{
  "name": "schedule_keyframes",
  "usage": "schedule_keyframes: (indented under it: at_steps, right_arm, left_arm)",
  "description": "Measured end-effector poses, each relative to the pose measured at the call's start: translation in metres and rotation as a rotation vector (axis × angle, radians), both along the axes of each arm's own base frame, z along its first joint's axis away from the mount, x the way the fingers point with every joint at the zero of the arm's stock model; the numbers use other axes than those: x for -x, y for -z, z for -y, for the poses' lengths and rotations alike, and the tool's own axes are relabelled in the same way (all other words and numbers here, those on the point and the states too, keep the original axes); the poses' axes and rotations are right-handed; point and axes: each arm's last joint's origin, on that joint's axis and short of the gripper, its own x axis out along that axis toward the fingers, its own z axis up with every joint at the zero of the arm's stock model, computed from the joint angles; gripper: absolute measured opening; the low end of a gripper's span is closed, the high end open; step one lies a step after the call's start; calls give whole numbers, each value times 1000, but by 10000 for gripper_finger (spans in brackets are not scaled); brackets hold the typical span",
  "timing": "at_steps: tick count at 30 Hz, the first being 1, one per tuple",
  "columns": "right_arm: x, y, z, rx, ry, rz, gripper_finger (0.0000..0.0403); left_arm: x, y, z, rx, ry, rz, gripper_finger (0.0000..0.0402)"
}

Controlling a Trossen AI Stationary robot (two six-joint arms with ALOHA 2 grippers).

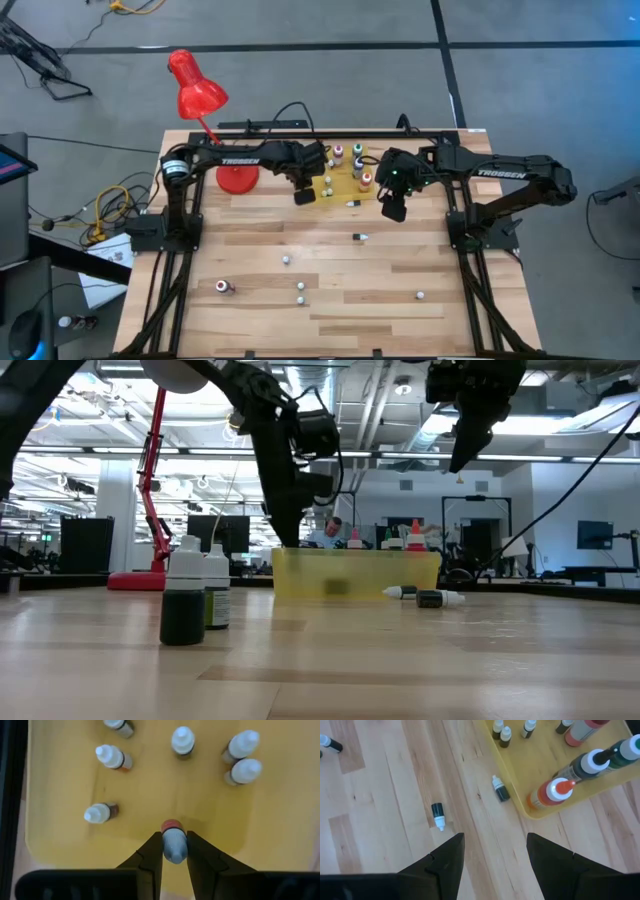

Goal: Pick & Place food coloring
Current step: Put the small red food coloring bottle into the yellow bin

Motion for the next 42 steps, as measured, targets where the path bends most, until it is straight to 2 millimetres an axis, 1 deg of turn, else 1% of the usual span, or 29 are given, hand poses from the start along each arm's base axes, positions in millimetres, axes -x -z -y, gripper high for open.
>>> schedule_keyframes:
  at_steps: [5, 8, 12, 17, 25, 30, 42]
  right_arm:
    - [0, 0, 0, 0, 1, 3, 205]
    - [0, 0, 0, 1, 2, 6, 205]
    - [0, 0, 0, 0, 2, 7, 205]
    - [0, 0, 0, 0, 2, 6, 205]
    - [0, 0, 0, 2, -3, 3, 205]
    - [0, 0, 0, 2, -5, 1, 205]
    - [0, 0, 0, 2, -5, 1, 205]
  left_arm:
    - [2, 4, -12, -10, -32, -3, 59]
    - [0, 10, -15, 17, -31, 2, 59]
    - [-2, 18, -15, 59, -14, 3, 59]
    - [-2, 23, -17, 33, -28, -24, 59]
    - [-2, 22, -21, -84, -72, -53, 59]
    - [-2, 22, -20, -54, -62, -45, 59]
    - [-1, 22, -20, -48, -62, -52, 72]
